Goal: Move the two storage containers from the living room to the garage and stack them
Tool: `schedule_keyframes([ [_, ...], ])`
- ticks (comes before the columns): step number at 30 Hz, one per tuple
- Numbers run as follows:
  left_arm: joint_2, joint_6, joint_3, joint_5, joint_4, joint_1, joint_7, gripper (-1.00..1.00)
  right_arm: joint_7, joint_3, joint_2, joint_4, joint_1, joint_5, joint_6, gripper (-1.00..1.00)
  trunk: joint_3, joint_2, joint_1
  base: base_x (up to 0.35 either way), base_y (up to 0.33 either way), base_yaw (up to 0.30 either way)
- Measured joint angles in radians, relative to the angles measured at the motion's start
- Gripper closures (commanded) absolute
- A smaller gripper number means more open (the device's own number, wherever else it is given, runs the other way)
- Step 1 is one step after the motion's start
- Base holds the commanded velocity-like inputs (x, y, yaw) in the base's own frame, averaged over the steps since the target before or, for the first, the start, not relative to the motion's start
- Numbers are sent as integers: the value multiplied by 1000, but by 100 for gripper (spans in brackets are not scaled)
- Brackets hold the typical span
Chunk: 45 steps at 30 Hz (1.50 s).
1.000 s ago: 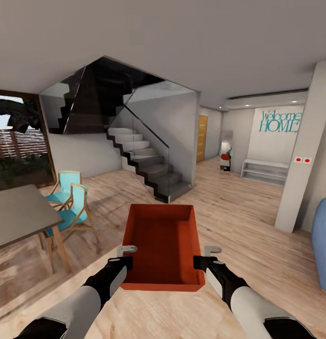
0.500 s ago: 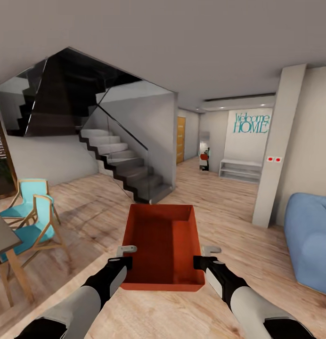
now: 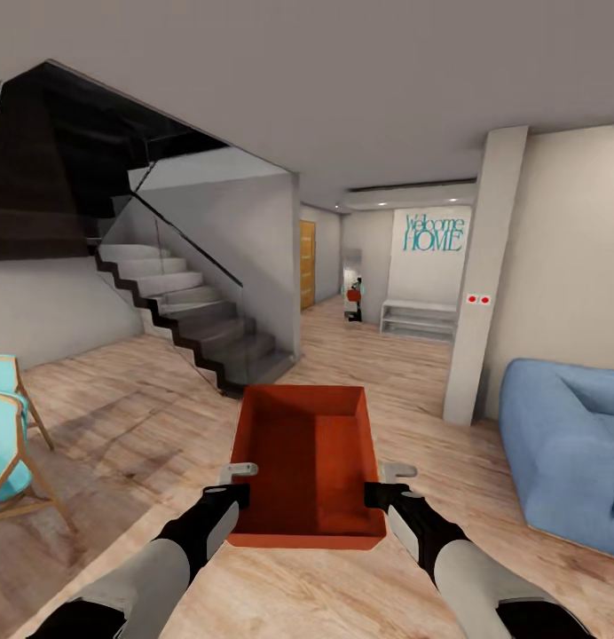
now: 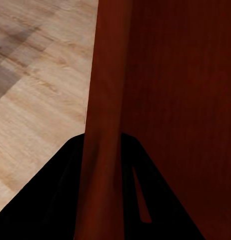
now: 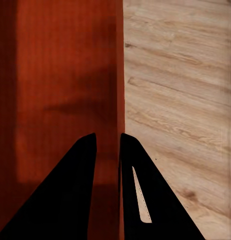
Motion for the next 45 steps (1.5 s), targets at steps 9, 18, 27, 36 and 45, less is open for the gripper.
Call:
schedule_keyframes([
  [9,0,0,0,0,0,0,0,100,1,-2,0,0,0,3,0,100,0,0,0,323,0,-285],
  [18,0,0,0,-1,-1,0,-1,100,1,3,-2,0,0,-5,-2,100,0,0,0,323,0,-257],
  [27,0,0,0,-3,-2,0,-1,100,-1,8,-1,1,0,-11,-4,100,0,0,0,323,0,-21],
  [36,0,0,-1,-2,-2,0,0,100,-1,10,-2,1,0,-13,-4,100,0,0,0,323,0,0],
  [45,0,0,0,-2,-2,0,-1,100,-2,9,-2,1,0,-12,-3,100,0,0,0,323,0,0],
])
